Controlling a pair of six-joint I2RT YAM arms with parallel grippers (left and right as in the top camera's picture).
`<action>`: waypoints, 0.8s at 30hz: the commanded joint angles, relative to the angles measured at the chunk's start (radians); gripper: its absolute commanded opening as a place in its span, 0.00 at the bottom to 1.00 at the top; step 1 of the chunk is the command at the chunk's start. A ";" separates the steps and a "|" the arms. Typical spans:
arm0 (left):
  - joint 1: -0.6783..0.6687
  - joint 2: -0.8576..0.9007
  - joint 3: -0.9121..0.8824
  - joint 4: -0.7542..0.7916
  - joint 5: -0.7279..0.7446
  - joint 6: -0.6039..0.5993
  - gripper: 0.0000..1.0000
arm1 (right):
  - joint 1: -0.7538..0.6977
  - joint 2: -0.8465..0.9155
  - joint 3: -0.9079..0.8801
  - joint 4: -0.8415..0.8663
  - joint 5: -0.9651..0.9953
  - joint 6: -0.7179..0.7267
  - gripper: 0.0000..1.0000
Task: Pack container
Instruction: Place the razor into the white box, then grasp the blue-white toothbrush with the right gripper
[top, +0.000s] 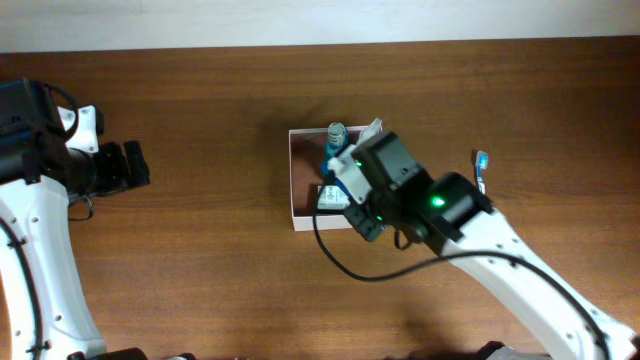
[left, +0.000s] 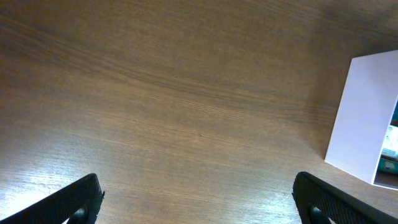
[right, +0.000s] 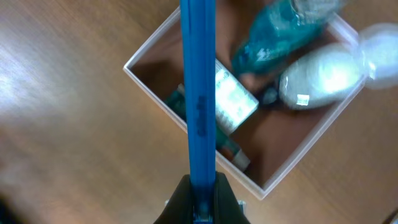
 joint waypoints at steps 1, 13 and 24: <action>0.004 -0.013 0.009 0.003 0.010 -0.010 1.00 | -0.002 0.077 0.012 0.053 0.037 -0.222 0.04; 0.004 -0.013 0.009 0.003 0.010 -0.010 1.00 | -0.002 0.139 0.029 0.052 0.108 -0.219 0.88; 0.004 -0.013 0.009 0.003 0.010 -0.010 1.00 | -0.311 -0.127 0.050 -0.010 0.090 0.338 0.99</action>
